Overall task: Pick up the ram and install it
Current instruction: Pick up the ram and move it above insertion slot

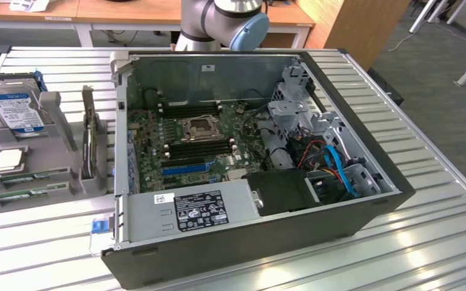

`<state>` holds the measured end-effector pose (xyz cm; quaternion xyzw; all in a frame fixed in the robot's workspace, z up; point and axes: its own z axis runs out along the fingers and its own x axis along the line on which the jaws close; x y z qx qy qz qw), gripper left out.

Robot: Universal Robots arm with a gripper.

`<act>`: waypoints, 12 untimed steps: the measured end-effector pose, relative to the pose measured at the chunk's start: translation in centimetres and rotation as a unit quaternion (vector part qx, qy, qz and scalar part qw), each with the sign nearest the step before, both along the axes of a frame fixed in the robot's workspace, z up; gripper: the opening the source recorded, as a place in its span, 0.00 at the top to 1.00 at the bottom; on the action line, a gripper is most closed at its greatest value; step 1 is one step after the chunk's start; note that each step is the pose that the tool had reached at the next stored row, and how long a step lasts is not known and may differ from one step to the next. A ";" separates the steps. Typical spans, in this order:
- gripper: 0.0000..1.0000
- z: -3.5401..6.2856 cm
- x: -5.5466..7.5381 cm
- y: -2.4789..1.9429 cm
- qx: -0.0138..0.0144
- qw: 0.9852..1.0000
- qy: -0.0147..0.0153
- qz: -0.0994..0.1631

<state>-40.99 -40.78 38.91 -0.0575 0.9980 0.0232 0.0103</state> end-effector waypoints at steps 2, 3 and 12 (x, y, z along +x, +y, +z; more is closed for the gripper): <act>0.90 0.00 0.0 0.00 0.000 1.000 0.000 0.011; 0.90 0.00 0.0 0.00 0.000 1.000 0.000 0.017; 0.90 -0.01 0.0 0.00 0.000 0.998 0.000 0.069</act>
